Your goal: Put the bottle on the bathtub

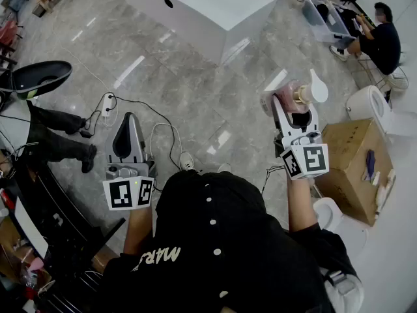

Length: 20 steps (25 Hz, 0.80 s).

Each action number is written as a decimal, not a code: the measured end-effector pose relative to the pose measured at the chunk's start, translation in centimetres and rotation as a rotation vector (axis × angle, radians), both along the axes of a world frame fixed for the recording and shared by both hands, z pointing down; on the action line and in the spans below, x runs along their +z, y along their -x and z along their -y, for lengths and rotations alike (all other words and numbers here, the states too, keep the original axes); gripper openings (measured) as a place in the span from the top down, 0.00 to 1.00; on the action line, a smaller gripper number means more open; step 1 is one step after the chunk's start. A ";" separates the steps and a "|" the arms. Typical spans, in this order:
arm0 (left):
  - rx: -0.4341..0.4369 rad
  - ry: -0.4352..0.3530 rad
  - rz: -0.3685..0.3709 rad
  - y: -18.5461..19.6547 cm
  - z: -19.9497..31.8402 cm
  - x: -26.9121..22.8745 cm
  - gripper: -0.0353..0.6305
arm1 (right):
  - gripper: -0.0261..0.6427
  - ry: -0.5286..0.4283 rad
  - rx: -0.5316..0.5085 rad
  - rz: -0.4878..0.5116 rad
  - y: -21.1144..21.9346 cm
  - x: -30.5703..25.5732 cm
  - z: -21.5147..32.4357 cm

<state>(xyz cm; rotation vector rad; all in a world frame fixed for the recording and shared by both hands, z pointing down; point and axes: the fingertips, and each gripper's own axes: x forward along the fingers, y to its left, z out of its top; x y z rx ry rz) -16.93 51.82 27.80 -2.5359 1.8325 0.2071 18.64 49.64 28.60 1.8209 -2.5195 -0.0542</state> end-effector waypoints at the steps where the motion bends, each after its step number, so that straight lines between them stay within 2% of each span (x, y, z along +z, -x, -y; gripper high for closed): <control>1: -0.001 0.000 0.000 0.0 0.1 0.0 0.93 | 0.63 0.000 -0.002 -0.001 0.0 0.0 0.1; 11: 0.007 0.009 -0.013 0.2 1.3 0.5 0.93 | 0.63 0.011 -0.008 0.048 0.5 0.0 1.0; 20: 0.038 -0.003 -0.024 4.2 5.0 0.7 0.93 | 0.63 0.006 0.032 0.031 4.0 -0.1 3.6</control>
